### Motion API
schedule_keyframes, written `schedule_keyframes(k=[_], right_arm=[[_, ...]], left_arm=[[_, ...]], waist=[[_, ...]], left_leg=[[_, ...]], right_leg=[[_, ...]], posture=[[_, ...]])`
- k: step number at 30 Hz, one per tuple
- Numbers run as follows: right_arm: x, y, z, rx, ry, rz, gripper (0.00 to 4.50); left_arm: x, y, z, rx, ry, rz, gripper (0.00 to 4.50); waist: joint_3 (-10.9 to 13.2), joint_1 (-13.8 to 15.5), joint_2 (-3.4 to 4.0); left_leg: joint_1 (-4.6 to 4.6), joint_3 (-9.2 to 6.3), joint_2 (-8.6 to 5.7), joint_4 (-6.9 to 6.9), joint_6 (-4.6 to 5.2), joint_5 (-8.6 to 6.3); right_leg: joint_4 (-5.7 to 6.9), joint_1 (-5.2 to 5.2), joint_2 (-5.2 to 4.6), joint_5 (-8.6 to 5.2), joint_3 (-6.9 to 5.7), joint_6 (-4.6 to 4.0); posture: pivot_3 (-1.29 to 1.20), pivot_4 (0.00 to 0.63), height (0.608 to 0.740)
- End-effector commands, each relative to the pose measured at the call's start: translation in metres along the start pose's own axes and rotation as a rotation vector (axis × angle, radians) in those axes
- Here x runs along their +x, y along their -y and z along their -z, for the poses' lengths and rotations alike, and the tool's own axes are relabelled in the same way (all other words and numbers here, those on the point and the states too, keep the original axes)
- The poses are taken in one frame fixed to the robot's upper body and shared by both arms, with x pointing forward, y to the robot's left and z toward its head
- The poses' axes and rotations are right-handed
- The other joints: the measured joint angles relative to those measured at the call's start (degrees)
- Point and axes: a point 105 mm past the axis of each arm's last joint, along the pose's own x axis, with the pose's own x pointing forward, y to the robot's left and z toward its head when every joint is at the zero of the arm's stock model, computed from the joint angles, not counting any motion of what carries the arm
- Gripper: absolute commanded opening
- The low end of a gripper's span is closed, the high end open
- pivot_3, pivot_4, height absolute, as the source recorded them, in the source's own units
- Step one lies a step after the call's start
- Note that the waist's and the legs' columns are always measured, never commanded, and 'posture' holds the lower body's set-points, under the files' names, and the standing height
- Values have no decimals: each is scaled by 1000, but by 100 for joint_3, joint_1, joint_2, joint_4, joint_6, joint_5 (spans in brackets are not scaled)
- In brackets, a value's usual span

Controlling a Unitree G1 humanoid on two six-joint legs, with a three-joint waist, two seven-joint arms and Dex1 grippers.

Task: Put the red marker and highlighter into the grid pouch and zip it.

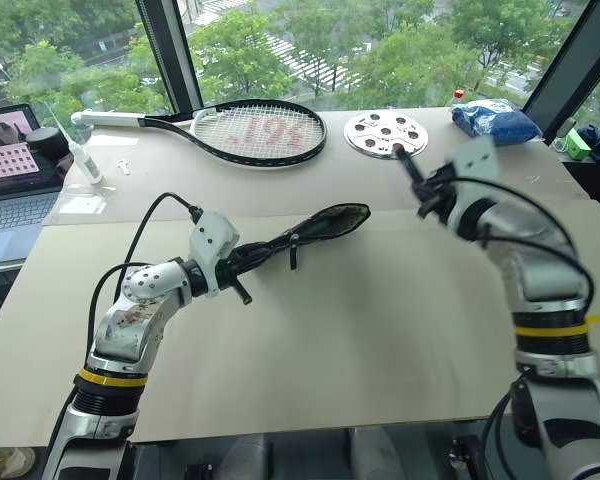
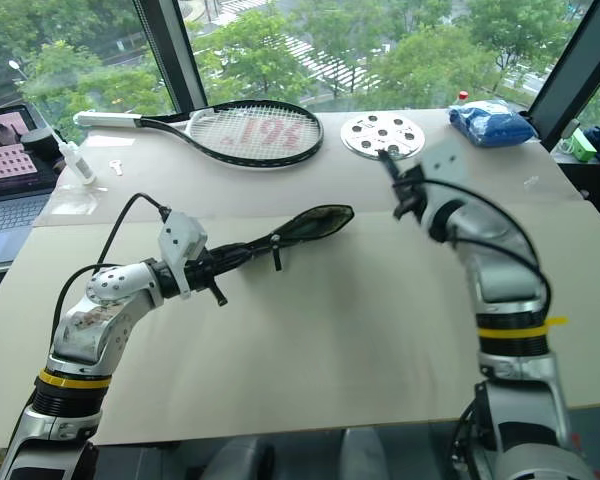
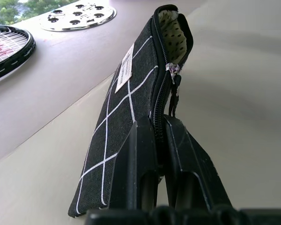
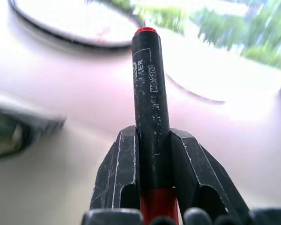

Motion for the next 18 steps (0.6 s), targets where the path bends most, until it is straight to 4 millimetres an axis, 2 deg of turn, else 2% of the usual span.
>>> schedule_keyframes(k=[1, 4, 9, 18], right_arm=[[-20, -35, -33, -439, 185, -301, 569], [-32, -57, -18, -587, 160, -464, 569], [-41, -76, -5, -710, 179, -580, 569], [-18, -72, -9, -774, 200, -503, 569]], left_arm=[[1, -1, -11, 26, 35, 7, 0], [1, -1, -12, 26, 36, 10, 0], [1, 1, -12, 21, 40, 16, 0], [2, 4, -14, 24, 41, 29, 0]], waist=[[0, -1, -1], [-1, -21, -4], [1, -18, -3], [1, 1, -4]], left_leg=[[0, 0, 0, 1, -1, 1], [4, 2, 1, 1, -4, 2], [4, 6, 1, 2, -2, 1], [3, 5, 1, 3, -10, 5]], right_leg=[[-2, 0, 0, -1, 0, 2], [-5, 7, 0, -2, -1, 3], [2, 4, 0, -2, 3, 2], [0, 4, 0, -1, 3, 0]], posture=[[0, 150, 740], [0, 150, 740], [0, 150, 740], [0, 150, 740]])
